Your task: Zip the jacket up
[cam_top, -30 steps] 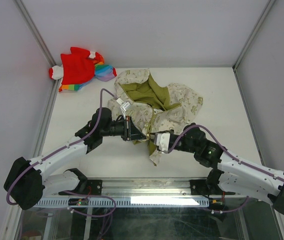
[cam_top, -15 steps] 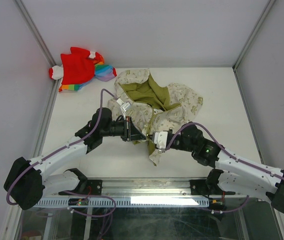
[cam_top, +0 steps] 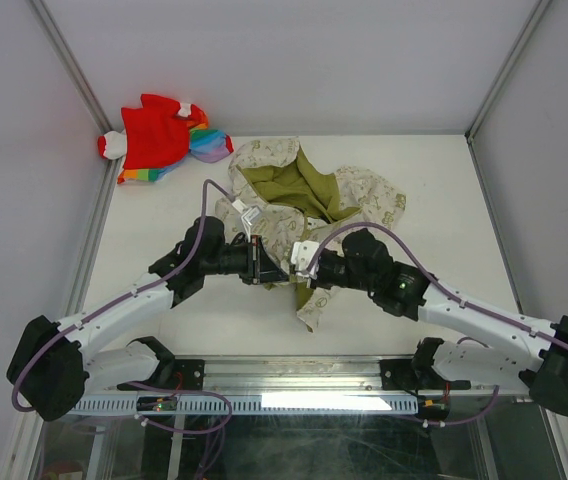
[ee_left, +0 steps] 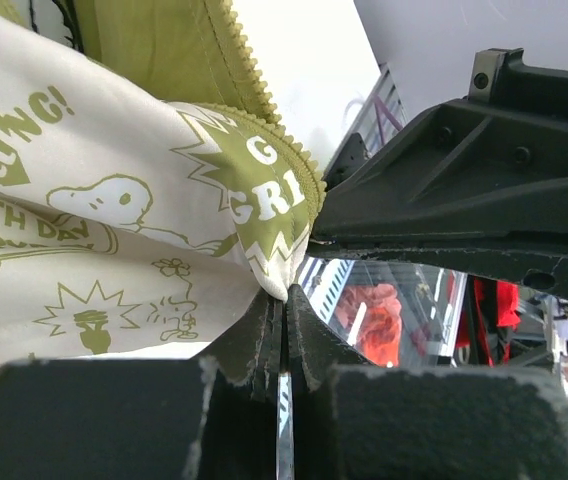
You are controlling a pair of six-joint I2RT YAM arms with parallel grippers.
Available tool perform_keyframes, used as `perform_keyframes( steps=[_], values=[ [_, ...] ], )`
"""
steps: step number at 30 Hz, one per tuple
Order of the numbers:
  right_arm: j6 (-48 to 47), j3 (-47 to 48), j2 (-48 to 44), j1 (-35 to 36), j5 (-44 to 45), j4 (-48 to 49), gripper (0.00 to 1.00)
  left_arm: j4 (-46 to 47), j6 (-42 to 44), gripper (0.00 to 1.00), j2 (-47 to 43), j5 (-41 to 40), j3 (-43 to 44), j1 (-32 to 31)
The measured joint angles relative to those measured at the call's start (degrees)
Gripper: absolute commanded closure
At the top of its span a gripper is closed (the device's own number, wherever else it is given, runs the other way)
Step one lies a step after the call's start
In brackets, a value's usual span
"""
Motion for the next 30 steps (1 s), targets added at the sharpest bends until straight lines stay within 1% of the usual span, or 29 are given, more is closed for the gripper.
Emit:
perform_keyframes(
  steps=[5,10,11,12,13,15,19,21,25,30],
  values=[
    [4.15,3.45,2.64,-1.36,1.55,-3.56,1.00,-1.07,1.40,1.00,-0.70,-2.67,0.00,0.00],
    [7.43,5.11,4.90,-2.32,0.37,-4.20,1.00,-2.84,2.36,0.99,-2.10,-5.05,-0.24,0.00],
    [8.17,5.42,5.49,-2.43,-0.15,-4.13,1.00,-3.43,2.40,0.85,-2.62,-5.53,-0.35,0.00],
    [8.94,5.75,6.19,-2.51,-0.79,-4.09,1.00,-4.09,2.40,0.74,-3.17,-6.10,-0.48,0.00],
    [9.55,6.12,6.95,-2.60,-1.07,-3.85,1.00,-5.03,2.21,0.69,-3.80,-7.13,-0.61,-0.02],
    [11.23,6.73,8.24,-3.43,-1.29,-2.99,1.00,-7.61,1.27,0.55,-5.68,-9.05,-1.25,-0.04],
    [15.74,7.45,10.38,-4.07,-2.05,-0.26,1.00,-10.58,-2.99,0.46,-12.17,-15.10,-3.80,-0.07],
    [18.23,7.85,11.43,-3.50,-2.54,1.14,1.00,-11.17,-5.92,0.45,-16.70,-18.34,-5.40,-0.04],
    [23.15,10.23,14.53,-2.25,-2.64,2.91,1.00,-10.91,-12.52,0.46,-24.72,-24.06,-8.59,-0.04],
    [27.71,11.98,16.65,-0.98,-2.62,5.35,1.00,-10.40,-19.06,0.46,-29.07,-28.76,-12.20,-0.07]
  ],
)
